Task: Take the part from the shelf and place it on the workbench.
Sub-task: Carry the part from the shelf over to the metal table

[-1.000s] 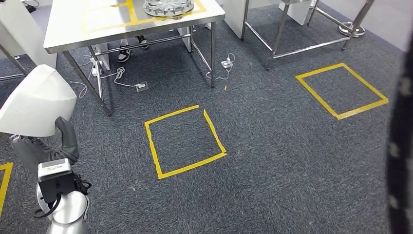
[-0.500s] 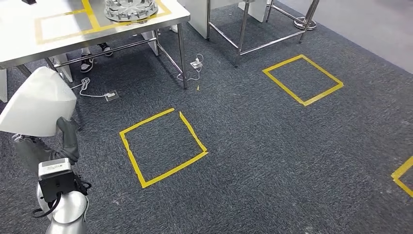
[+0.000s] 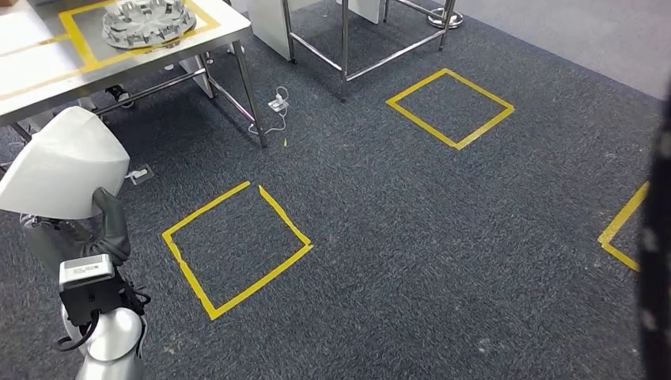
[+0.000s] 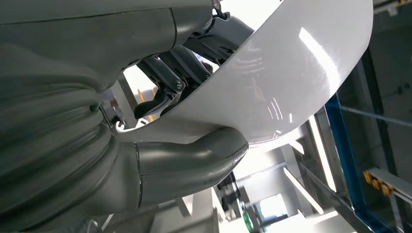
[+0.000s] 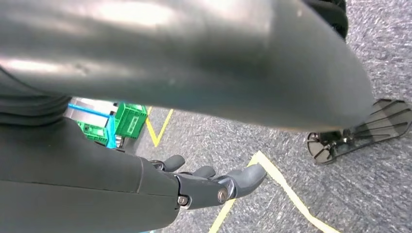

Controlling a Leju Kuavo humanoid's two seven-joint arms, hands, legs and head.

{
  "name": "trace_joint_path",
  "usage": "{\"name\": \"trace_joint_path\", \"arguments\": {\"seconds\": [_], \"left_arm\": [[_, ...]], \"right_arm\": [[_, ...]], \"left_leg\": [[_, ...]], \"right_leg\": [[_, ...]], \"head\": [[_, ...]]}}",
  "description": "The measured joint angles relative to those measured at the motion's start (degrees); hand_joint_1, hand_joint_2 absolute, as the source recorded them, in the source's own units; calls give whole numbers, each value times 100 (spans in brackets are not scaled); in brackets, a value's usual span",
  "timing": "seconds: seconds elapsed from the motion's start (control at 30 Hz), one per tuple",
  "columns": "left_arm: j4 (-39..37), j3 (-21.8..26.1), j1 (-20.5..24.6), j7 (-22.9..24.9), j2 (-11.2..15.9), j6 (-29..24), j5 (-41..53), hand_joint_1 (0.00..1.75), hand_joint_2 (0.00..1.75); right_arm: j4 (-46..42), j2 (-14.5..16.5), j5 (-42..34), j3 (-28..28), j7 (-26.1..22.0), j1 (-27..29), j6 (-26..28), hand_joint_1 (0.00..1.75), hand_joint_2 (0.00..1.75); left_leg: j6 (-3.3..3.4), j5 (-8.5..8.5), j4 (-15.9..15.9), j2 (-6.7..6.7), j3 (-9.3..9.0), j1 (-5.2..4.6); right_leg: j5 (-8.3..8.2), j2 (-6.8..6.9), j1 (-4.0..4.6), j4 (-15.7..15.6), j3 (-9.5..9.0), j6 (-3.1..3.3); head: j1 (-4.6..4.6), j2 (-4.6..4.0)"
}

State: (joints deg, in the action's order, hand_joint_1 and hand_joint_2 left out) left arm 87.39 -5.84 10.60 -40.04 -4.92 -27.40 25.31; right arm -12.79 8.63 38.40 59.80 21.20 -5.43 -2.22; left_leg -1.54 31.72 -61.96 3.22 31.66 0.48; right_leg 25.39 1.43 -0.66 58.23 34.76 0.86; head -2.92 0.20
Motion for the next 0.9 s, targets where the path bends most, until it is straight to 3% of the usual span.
{"name": "trace_joint_path", "arguments": {"seconds": [0.03,0.1,0.13,0.17,0.23,0.3,0.37,0.47,0.53,0.6,0.63,0.67,0.7,0.77,0.8,0.83,0.9], "left_arm": [[1,1,-1,1,5,7,-31,175,175],[-7,1,-12,3,16,8,-81,175,175],[-11,1,-17,7,20,1,-102,175,175],[-14,1,-19,7,25,-12,-129,175,175],[-14,1,-12,6,38,-60,-206,175,175],[-11,-2,-3,5,51,-110,-285,175,175],[-5,-8,-3,5,62,-155,-347,175,175],[11,-30,2,5,89,-241,-440,175,175],[22,-61,7,4,98,-280,-485,175,175],[19,-86,3,4,108,-298,-512,175,175],[16,-92,-1,5,113,-307,-520,175,175],[15,-96,-4,5,119,-313,-526,175,175],[15,-99,-7,5,123,-317,-537,175,175],[16,-103,-8,4,129,-320,-571,175,175],[16,-104,-9,5,132,-320,-586,175,175],[17,-106,-9,5,134,-320,-596,175,175],[19,-110,-10,5,140,-319,-604,175,175]], "right_arm": [[0,0,-2,1,-5,-7,1,0,0],[0,1,-4,1,-20,-22,1,0,0],[0,1,-4,1,-24,-23,0,0,0],[0,1,-2,1,-27,-22,-1,0,0],[0,1,3,2,-24,-21,-1,0,0],[0,0,10,3,-30,-25,1,0,0],[0,0,18,3,-38,-27,3,0,0],[0,-7,27,3,-30,-23,2,0,0],[0,-13,38,2,-23,-27,-5,0,0],[0,-14,49,2,-25,-25,-11,0,0],[0,-15,52,2,-25,-19,-14,0,0],[0,-16,55,2,-23,-14,-14,0,0],[0,-20,56,3,-21,-10,-14,0,0],[0,-31,61,2,-22,-14,-18,0,0],[0,-38,69,2,-24,-20,-23,0,0],[0,-42,84,1,-26,-27,-29,0,0],[0,-45,113,1,-29,-32,-38,0,0]], "left_leg": [[-18,163,-319,-131,155,11],[-38,446,-1056,-257,539,13],[-43,452,-1238,-272,657,14],[-44,347,-1229,-277,690,17],[-35,-108,-627,-286,475,28],[-7,-382,38,-316,204,29],[59,-375,240,-338,124,11],[186,-388,261,-334,107,10],[247,-388,275,-326,86,22],[282,-370,273,-319,79,10],[288,-359,272,-319,72,2],[289,-347,271,-319,59,-3],[284,-332,271,-321,38,-6],[256,-287,270,-321,-19,-14],[230,-264,270,-321,-40,-22],[199,-240,274,-320,-53,-28],[132,-200,308,-313,-76,-36]], "right_leg": [[0,-16,-9,-6,-6,23],[13,-68,-9,-5,-10,50],[21,-102,-8,-4,-16,53],[31,-137,-10,-2,-27,49],[57,-201,-19,12,-58,15],[92,-248,-5,49,-66,-47],[103,-269,10,65,-48,-120],[149,-248,-19,141,-22,-223],[383,-212,-25,615,208,-264],[682,-196,-22,1383,635,-283],[728,-195,-21,1635,794,-283],[663,-195,-18,1676,849,-272],[502,-194,-14,1496,787,-252],[104,-163,16,717,425,-177],[-12,-140,39,381,264,-140],[-56,-120,64,157,159,-108],[-10,-116,89,65,119,-60]], "head": [[8,0],[13,-1],[15,0],[15,-1],[19,-1],[27,0],[32,0],[27,-1],[15,-1],[8,-1],[8,-1],[7,-1],[7,-1],[8,0],[9,0],[12,0],[13,0]]}}
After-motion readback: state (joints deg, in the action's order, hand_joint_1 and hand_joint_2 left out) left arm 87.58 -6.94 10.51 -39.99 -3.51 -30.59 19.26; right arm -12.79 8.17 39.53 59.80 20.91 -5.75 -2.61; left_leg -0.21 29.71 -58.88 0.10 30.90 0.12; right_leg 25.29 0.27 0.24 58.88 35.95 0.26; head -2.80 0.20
